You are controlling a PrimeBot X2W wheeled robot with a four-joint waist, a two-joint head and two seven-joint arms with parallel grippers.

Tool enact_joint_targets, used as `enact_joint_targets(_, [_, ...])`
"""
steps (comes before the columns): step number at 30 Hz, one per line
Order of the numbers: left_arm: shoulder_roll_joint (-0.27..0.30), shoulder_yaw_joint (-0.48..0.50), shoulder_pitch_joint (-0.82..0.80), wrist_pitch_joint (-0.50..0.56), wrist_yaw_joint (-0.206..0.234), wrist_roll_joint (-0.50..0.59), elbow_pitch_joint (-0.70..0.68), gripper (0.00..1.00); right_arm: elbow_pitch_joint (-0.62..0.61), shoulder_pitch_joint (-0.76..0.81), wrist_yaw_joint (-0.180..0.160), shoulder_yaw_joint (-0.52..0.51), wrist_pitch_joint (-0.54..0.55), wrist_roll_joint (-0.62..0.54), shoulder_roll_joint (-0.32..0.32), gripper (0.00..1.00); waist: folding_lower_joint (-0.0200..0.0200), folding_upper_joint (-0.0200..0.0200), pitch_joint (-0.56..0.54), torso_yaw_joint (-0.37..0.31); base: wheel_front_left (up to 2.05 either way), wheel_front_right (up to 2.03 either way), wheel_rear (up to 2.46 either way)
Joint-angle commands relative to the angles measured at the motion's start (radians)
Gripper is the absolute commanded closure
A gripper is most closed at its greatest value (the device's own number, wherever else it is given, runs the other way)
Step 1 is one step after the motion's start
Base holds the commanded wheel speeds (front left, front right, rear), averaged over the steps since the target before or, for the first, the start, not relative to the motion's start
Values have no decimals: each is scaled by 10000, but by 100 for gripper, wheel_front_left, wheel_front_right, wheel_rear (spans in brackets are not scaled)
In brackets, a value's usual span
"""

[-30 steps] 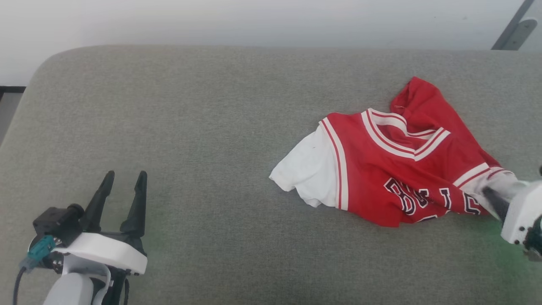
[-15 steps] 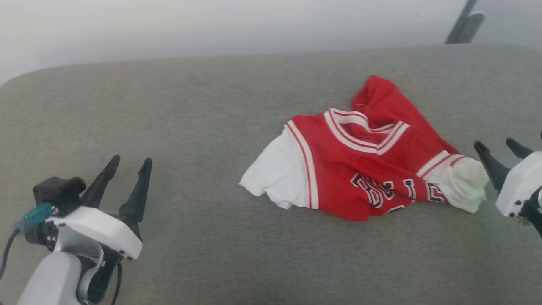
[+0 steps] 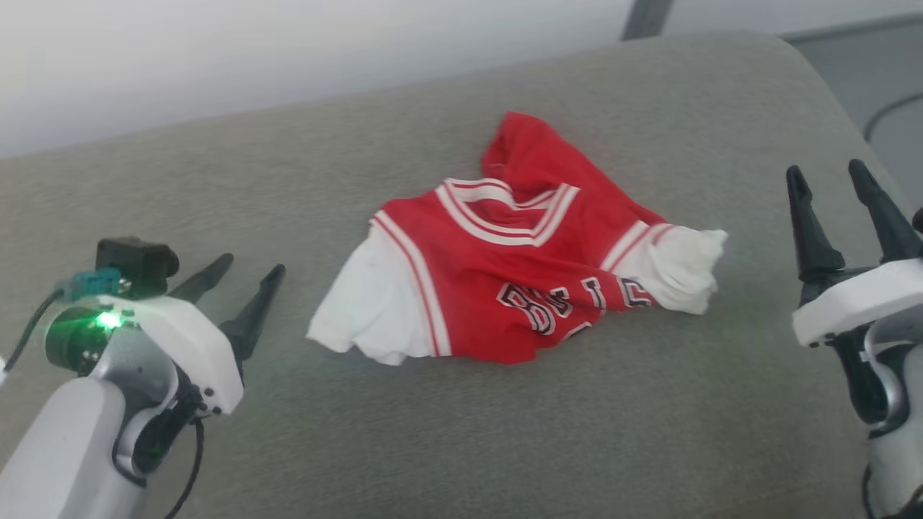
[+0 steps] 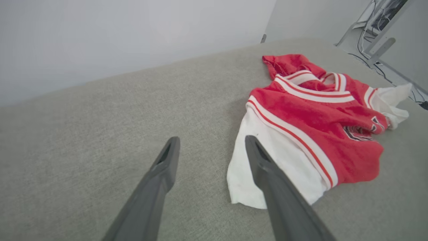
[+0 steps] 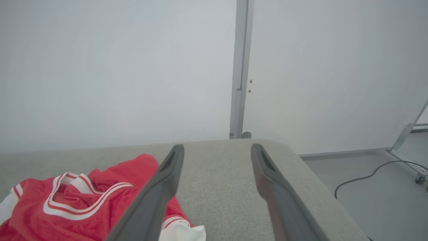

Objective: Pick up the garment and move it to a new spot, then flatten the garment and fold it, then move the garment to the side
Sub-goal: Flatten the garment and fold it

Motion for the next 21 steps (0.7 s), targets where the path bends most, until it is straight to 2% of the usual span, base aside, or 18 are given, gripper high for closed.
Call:
enact_joint_targets(1, [9,-118,-226,282,-14,-90,83,0,-32,164,-3,-80,-291,-199,231,0,0,0,192,-463,0,0,0])
enact_joint_targets(2, [9,-118,-226,282,-14,-90,83,0,-32,164,-3,-80,-291,-199,231,0,0,0,192,-463,0,0,0])
enact_joint_targets(9, [91,-615,-729,2005,92,-455,844,0,44,376,-5,-363,-958,-622,982,0,0,0,543,-1105,0,0,0])
enact_joint_targets(15, [121,-879,-1015,3507,658,-515,1688,0,100,482,-5,-305,-1187,-588,1280,0,0,0,845,-1425,0,0,0])
enact_joint_targets(21, [-4,-1068,-937,4723,1426,-667,2527,0,170,508,-5,-308,-1327,-537,1425,0,0,0,987,-1523,0,0,0])
